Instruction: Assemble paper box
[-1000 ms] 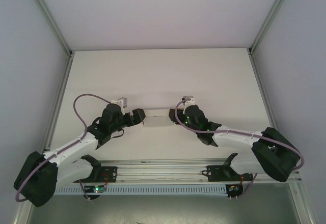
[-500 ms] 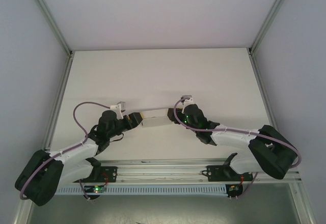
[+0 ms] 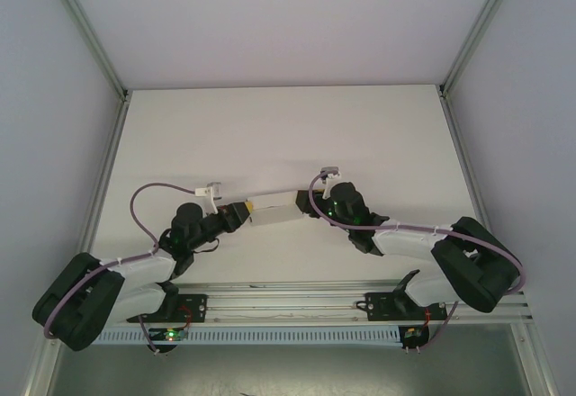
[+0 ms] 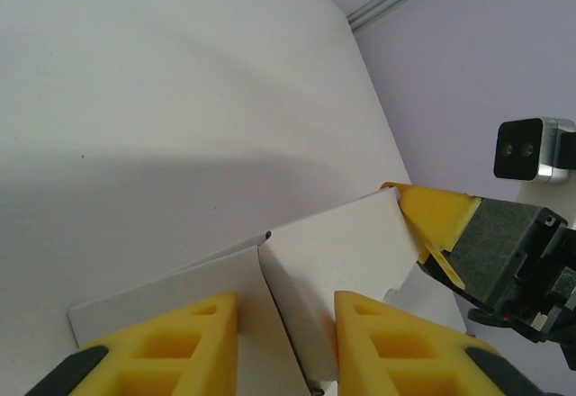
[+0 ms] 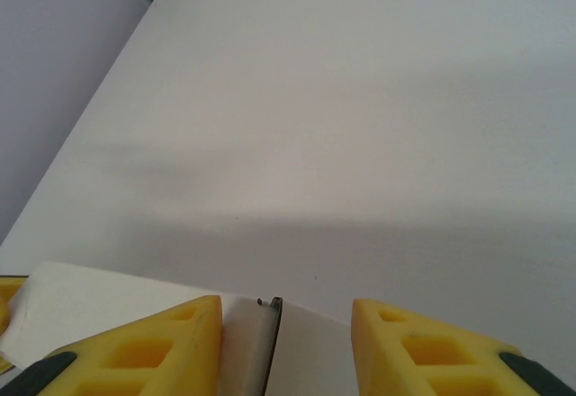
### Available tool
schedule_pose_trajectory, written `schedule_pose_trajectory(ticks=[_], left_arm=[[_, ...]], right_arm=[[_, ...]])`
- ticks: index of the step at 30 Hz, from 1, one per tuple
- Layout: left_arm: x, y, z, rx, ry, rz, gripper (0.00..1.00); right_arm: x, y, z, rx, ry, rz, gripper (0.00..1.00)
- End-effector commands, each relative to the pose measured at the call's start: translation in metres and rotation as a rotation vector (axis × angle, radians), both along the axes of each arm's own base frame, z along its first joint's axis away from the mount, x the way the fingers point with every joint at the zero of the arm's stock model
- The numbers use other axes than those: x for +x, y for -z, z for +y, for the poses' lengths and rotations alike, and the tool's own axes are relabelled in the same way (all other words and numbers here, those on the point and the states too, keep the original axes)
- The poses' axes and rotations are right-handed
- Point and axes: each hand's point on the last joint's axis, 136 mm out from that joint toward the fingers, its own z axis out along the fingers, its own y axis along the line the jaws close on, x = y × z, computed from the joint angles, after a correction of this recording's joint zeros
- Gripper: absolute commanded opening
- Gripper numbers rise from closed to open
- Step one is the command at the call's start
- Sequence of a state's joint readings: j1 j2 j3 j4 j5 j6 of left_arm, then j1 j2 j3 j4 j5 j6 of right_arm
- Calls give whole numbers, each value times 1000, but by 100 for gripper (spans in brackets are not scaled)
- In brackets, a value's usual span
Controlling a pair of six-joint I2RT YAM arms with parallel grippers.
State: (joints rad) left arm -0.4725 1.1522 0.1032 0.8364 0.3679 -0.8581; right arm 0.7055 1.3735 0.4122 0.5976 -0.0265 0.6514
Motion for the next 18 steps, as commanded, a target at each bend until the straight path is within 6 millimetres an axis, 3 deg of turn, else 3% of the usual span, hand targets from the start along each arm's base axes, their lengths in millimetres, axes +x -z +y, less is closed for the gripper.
schedule_pose_trajectory(ticks=[1, 3, 10, 16, 17, 18], left_arm=[[-26, 70, 14, 213, 8, 151, 14], [-27, 76, 14, 255, 15, 153, 1], [-35, 94, 23, 405, 3, 134, 0], [-30, 81, 18, 440, 18, 109, 0], [-29, 77, 16, 438, 24, 103, 4], [-27, 72, 14, 434, 24, 99, 15]], right_arm=[[-43, 93, -43, -279, -34, 242, 41], [-44, 94, -42, -290, -49, 237, 42], [-45, 92, -43, -303, -67, 217, 41], [-45, 91, -48, -328, -54, 212, 41], [-45, 91, -49, -333, -51, 213, 41], [-44, 91, -49, -335, -48, 211, 41]])
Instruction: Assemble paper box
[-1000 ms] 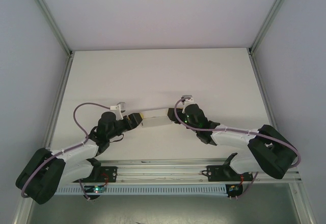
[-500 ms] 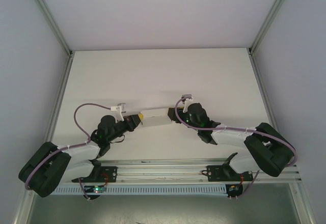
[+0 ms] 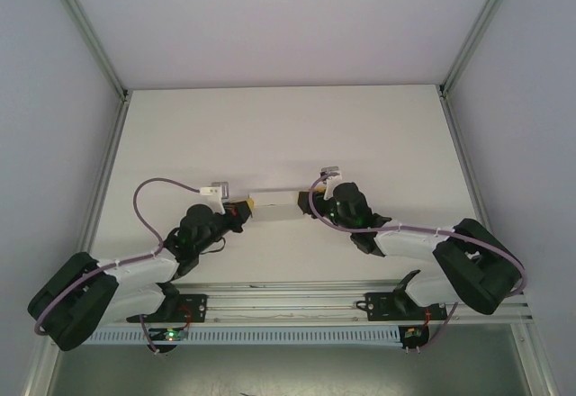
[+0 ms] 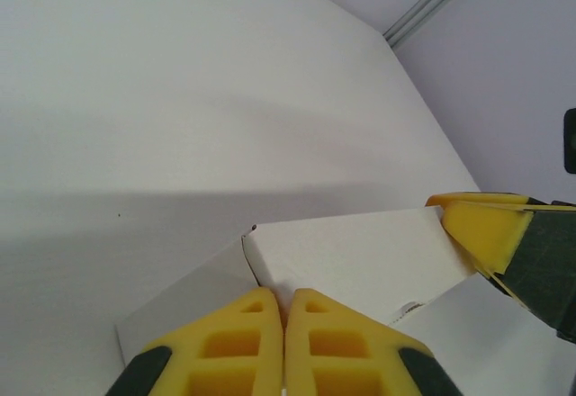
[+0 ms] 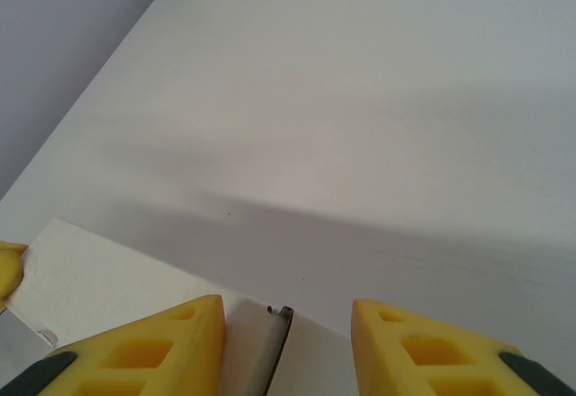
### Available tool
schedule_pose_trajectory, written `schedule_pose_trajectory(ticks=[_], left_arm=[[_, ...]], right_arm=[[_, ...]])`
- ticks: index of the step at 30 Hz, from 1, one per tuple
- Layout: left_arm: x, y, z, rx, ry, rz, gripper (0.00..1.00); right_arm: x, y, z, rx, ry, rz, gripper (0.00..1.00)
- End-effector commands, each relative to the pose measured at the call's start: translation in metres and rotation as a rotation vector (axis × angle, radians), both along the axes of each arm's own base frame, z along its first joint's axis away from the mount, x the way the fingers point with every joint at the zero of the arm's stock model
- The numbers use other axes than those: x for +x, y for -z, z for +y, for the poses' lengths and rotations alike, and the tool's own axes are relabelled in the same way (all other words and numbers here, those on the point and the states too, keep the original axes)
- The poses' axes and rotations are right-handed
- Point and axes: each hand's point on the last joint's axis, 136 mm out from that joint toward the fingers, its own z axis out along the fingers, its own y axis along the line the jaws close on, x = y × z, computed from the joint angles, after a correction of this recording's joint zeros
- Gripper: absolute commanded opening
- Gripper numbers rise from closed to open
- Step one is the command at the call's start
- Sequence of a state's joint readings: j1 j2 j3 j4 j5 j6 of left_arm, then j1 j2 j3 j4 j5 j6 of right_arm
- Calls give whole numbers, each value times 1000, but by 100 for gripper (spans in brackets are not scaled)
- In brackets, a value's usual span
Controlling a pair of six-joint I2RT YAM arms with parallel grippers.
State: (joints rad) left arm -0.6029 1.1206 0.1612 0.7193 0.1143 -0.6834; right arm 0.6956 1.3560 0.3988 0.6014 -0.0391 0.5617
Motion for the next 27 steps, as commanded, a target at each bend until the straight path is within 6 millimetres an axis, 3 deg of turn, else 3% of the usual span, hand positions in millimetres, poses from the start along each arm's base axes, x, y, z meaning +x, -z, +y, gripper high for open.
schedule_pose_trajectory(ticks=[1, 3, 5, 6, 8, 13, 18, 20, 21, 23, 25, 27], left_arm=[[-35, 69, 16, 228, 47, 238, 20], [-30, 56, 12, 217, 53, 224, 37], [-23, 42, 11, 214, 35, 208, 45], [-19, 35, 11, 213, 21, 197, 55], [-13, 18, 8, 206, 17, 170, 60], [2, -19, 3, 188, -13, 146, 98], [14, -45, 6, 229, -52, 131, 100], [19, -53, 16, 272, -108, 148, 100], [21, -57, 24, 301, -146, 159, 100], [27, -63, 43, 373, -236, 187, 100], [31, -67, 64, 428, -317, 213, 100], [33, -68, 82, 449, -380, 233, 100]], right_arm=[[-43, 92, -45, -287, 5, 265, 40], [-41, 89, -42, -271, 5, 269, 41], [-40, 86, -38, -254, 10, 285, 44], [-38, 83, -36, -243, 12, 287, 45], [-33, 74, -30, -212, 18, 284, 45], [-16, 39, -16, -144, 35, 246, 53], [-2, -9, -8, -111, 28, 152, 66], [4, -28, -6, -115, 21, 108, 79], [6, -38, -4, -117, 5, 78, 93], [10, -58, 0, -145, -54, 0, 98], [1, -78, 16, -202, -237, -120, 98], [-26, -87, 37, -254, -516, -222, 98]])
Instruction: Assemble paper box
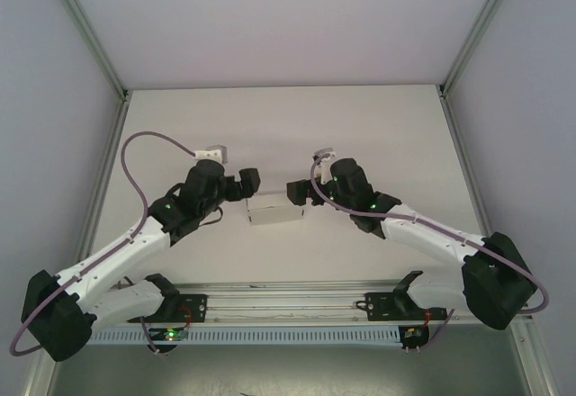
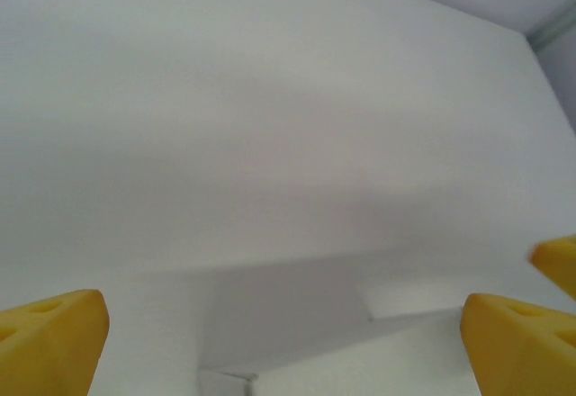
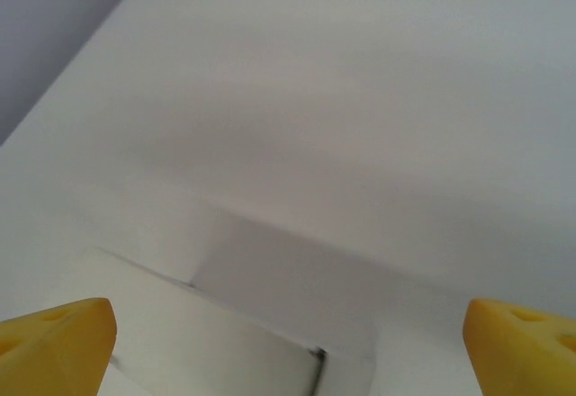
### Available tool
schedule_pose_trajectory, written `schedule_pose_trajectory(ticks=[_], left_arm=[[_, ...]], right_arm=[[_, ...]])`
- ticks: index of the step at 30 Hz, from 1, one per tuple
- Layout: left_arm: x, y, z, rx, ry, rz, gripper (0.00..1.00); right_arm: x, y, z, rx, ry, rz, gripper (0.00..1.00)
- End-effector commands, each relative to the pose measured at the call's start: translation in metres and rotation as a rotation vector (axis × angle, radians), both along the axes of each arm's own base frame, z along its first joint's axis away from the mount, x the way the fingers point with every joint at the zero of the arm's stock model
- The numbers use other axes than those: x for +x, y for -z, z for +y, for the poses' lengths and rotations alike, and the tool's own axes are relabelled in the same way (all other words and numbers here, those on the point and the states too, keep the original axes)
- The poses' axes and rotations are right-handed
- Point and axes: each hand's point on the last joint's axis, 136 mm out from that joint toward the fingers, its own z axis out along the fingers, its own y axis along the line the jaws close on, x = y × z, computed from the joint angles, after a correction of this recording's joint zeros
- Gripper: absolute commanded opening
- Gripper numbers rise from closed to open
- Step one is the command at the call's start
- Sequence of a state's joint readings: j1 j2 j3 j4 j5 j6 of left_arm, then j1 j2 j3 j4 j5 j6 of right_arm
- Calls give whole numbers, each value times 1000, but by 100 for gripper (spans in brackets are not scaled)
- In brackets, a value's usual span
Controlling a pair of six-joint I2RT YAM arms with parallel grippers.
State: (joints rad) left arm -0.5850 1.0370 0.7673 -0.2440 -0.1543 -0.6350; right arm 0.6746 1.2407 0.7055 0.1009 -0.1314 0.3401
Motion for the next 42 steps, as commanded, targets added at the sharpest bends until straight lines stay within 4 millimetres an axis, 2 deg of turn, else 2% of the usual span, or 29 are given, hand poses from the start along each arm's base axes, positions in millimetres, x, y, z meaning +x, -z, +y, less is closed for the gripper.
schedule_pose_trajectory(ticks=[1, 4, 7, 10, 14, 19, 22, 24, 26, 32, 34, 38, 42], left_arm=[[-6, 22, 54, 161, -175, 101, 100], [-8, 29, 68, 152, -209, 121, 100], [-12, 36, 79, 162, -232, 140, 100], [-16, 42, 86, 174, -248, 155, 100], [-21, 49, 93, 183, -258, 174, 100], [-24, 53, 98, 184, -265, 172, 100], [-25, 56, 99, 185, -263, 173, 100], [-26, 57, 98, 186, -257, 175, 100], [-26, 58, 99, 187, -261, 174, 100], [-27, 54, 99, 173, -250, 144, 100], [-28, 52, 99, 170, -249, 134, 100], [-30, 49, 101, 163, -256, 119, 100], [-33, 48, 104, 163, -270, 115, 100]], right_arm=[[-45, -18, 30, -131, -497, -179, 98], [-66, -6, 36, -302, -772, -256, 98], [-63, 12, 38, -460, -907, -253, 98], [-49, 28, 43, -569, -965, -184, 98], [-44, 55, 50, -684, -1051, -106, 98], [-27, 80, 56, -792, -1021, -75, 98], [-18, 89, 58, -838, -992, -72, 89], [-17, 89, 60, -851, -989, -88, 80], [-18, 83, 63, -849, -985, -121, 65], [-21, 62, 62, -852, -952, -194, 42], [-21, 58, 59, -858, -939, -200, 37], [-16, 51, 55, -885, -894, -214, 33], [1, 37, 51, -952, -777, -311, 31]])
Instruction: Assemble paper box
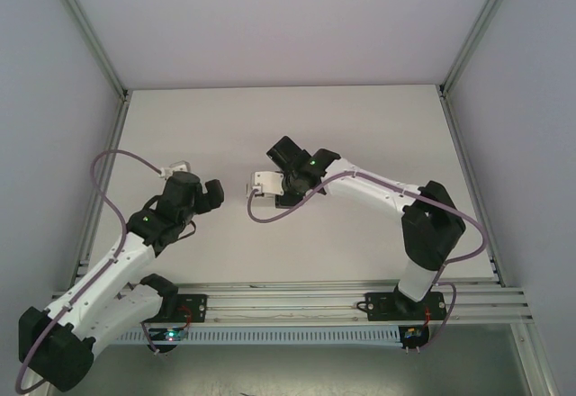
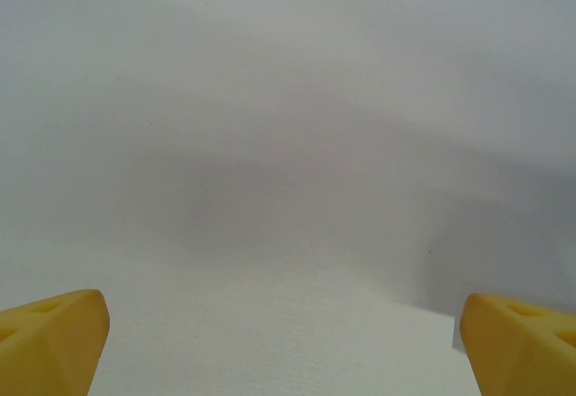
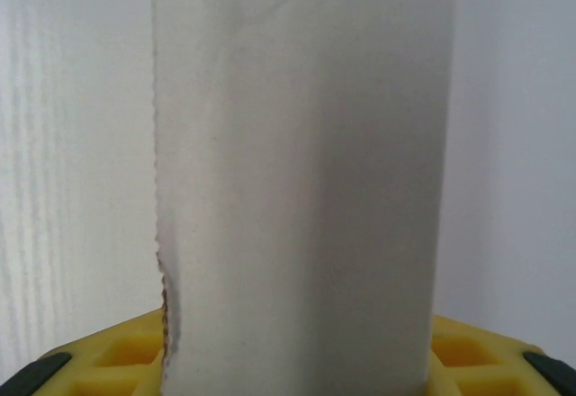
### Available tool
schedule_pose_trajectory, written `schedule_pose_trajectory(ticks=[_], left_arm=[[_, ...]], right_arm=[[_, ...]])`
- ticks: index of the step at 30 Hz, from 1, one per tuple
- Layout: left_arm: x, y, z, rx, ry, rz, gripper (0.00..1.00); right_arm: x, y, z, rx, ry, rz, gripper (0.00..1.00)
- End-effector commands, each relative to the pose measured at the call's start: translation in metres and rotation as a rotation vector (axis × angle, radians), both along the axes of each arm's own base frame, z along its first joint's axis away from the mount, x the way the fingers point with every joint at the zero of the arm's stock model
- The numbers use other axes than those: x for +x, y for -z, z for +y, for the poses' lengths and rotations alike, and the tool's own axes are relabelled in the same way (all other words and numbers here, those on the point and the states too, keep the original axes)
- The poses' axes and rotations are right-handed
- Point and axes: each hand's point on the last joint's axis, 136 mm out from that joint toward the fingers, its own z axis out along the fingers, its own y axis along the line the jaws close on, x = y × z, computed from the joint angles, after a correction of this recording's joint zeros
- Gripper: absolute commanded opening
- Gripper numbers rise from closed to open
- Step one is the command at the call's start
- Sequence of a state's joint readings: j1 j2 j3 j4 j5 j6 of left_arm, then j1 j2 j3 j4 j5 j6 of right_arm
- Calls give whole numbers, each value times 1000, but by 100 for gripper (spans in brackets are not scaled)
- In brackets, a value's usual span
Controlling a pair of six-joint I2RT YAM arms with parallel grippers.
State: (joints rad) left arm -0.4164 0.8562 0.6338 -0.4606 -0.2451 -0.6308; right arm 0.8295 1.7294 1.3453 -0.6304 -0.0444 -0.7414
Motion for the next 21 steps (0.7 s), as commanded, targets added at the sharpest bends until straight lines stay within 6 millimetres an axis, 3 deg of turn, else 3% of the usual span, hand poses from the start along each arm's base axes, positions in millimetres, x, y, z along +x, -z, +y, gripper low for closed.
schedule_pose_trajectory(ticks=[1, 7, 12, 16, 21], left_arm=[[-3, 2, 13, 33, -39, -6, 100], [-5, 6, 17, 42, -55, -3, 100], [-4, 9, 17, 50, -56, 6, 100], [-4, 11, 19, 62, -61, 13, 100], [-4, 13, 20, 68, -62, 15, 100]], right_arm=[[18, -16, -9, -12, 74, -185, 30], [57, -21, -22, -82, 120, -583, 30], [65, -2, -19, -89, 99, -669, 27], [63, 26, -22, -123, 64, -672, 29], [54, 45, -22, -90, 60, -628, 32]])
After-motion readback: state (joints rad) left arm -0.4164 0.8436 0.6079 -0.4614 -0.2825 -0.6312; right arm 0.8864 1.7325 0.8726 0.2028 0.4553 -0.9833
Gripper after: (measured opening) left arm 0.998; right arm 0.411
